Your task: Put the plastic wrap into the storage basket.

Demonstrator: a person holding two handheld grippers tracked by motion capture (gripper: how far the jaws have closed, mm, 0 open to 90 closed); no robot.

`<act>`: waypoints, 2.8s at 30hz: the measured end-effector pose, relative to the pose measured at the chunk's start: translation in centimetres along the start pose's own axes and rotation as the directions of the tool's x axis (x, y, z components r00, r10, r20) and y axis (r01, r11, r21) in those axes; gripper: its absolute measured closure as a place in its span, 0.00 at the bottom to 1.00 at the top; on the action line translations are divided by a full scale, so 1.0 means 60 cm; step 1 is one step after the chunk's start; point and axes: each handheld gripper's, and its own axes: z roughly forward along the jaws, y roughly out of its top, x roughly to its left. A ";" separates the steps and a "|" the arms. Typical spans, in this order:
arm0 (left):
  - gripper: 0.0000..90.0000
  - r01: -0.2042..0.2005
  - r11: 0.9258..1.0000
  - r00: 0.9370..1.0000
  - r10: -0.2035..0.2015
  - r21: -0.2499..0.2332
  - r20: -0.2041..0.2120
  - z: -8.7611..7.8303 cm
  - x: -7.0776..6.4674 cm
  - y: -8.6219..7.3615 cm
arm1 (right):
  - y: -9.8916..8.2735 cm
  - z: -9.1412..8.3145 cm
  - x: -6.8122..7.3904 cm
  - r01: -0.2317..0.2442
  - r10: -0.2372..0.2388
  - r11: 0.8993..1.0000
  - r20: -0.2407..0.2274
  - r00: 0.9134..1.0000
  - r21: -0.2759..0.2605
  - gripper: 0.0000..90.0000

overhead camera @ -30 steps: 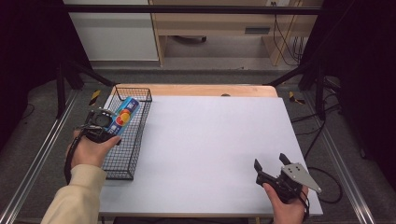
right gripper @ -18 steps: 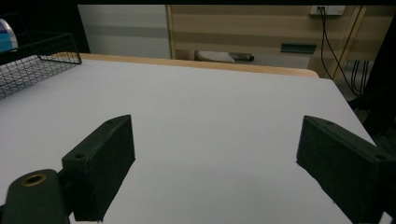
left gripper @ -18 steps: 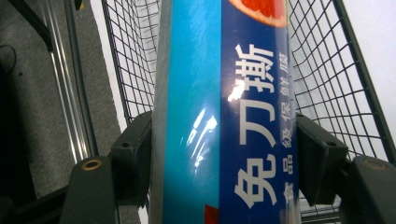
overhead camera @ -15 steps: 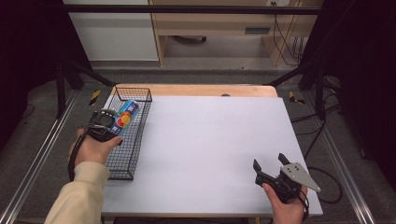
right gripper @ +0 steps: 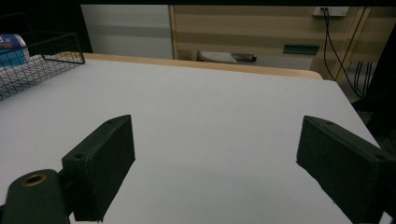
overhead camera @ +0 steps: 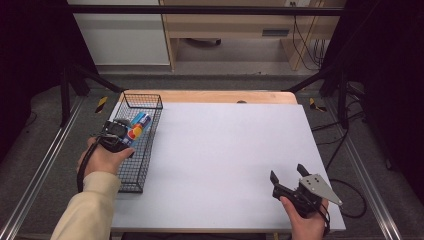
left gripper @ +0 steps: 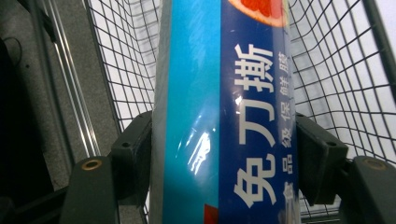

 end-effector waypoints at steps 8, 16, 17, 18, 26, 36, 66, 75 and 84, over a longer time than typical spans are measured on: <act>0.36 -0.005 1.000 1.000 0.005 0.019 0.007 0.007 0.000 0.002 | 0.000 0.001 0.000 0.001 -0.001 1.000 0.004 1.000 0.003 0.13; 0.36 -0.015 0.999 1.000 0.015 0.048 0.014 0.013 0.001 0.006 | -0.001 0.000 -0.001 -0.002 0.002 1.000 0.001 1.000 0.001 0.13; 0.36 -0.021 0.998 1.000 0.020 0.055 0.014 0.014 0.001 0.007 | -0.001 0.000 -0.002 -0.001 0.001 1.000 0.002 1.000 0.001 0.13; 0.36 -0.025 0.998 1.000 0.024 0.062 0.014 0.016 0.000 0.008 | -0.001 0.000 -0.001 -0.001 0.001 1.000 0.003 1.000 0.002 0.13; 0.35 -0.058 0.993 0.998 0.057 0.106 0.007 0.024 -0.008 0.016 | -0.001 0.002 0.002 0.004 -0.004 1.000 -0.003 1.000 0.008 0.13; 0.25 -0.056 0.998 0.998 0.056 0.020 -0.014 0.007 -0.017 0.012 | -0.002 0.003 0.001 0.007 -0.007 1.000 -0.013 1.000 0.016 0.12; 0.09 -0.158 0.854 0.969 0.232 -0.495 0.090 -0.099 -0.130 -0.019 | -0.005 0.005 -0.007 0.006 -0.007 1.000 0.022 1.000 0.030 0.06; 0.09 -0.179 0.806 0.940 0.310 -0.564 0.144 -0.102 -0.170 -0.023 | -0.006 0.007 -0.008 -0.001 0.001 1.000 0.018 1.000 0.030 0.03; 0.08 -0.219 0.759 0.922 0.367 -0.613 0.125 -0.066 -0.219 -0.017 | -0.009 0.010 -0.014 -0.007 0.006 0.999 0.018 1.000 0.052 0.03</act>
